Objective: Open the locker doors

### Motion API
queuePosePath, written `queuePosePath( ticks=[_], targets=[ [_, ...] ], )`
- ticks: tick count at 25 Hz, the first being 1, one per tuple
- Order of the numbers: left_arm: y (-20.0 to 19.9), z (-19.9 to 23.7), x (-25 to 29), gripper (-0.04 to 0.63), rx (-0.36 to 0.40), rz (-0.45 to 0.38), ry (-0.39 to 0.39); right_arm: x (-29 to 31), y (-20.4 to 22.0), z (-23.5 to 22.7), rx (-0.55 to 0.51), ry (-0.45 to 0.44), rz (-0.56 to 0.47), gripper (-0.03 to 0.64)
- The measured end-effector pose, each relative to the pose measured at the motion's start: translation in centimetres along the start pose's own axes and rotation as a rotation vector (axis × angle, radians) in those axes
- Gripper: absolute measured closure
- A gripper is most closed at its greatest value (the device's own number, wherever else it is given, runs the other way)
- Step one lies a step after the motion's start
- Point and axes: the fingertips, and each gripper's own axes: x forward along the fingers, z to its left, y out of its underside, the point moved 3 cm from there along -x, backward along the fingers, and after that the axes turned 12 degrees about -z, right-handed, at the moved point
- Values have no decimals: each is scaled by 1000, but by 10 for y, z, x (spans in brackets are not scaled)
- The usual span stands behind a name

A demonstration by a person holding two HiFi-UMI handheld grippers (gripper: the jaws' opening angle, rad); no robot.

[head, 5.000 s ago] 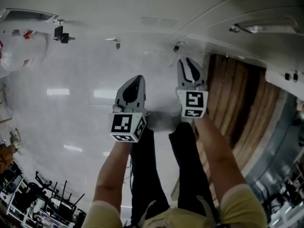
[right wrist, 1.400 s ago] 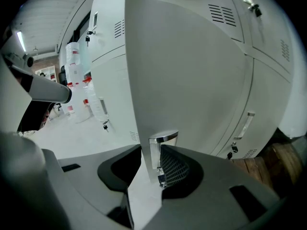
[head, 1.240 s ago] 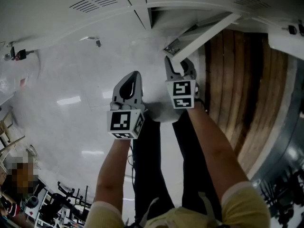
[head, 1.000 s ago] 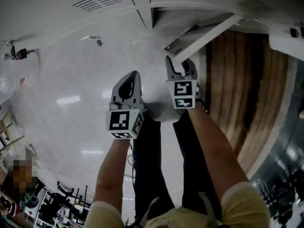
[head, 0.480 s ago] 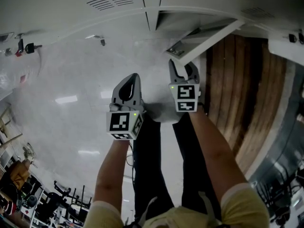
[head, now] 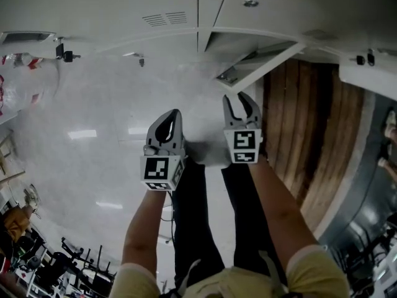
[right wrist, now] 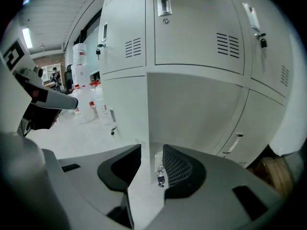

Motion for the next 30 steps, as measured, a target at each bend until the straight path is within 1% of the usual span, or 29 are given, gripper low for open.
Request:
queuePosePath(
  ticks=[3, 6, 10, 15, 17, 22, 24, 27, 30],
  targets=[
    [-13, -7, -9, 592, -27, -11, -13, -14, -20, -3, -17, -11, -15, 495],
    [-36, -18, -16, 592, -60, -47, -16, -29, -44, -6, -27, -16, -37, 495],
    [-66, -28, -22, 592, -68, -82, -16, -46, -76, -10, -15, -16, -58, 495],
    [-96, -33, -33, 592, -85, -93, -32, -67, -116, -11, 0, -32, -62, 495],
    [-108, -37, -36, 592, -84, -93, -33, -75, -130, -10, 25, -35, -73, 495],
    [-139, -52, -50, 592, -101, -101, -14, -101, -168, -1, 58, -61, -84, 495],
    [-157, -57, -53, 592, -95, -113, 16, -109, -188, 0, 69, -65, -107, 495],
    [-183, -60, -56, 593, -63, -118, 52, -122, -219, -2, 62, -59, -131, 495],
    [-205, -57, -62, 592, -57, -89, 26, -137, -244, -8, 86, -35, -160, 497]
  ],
)
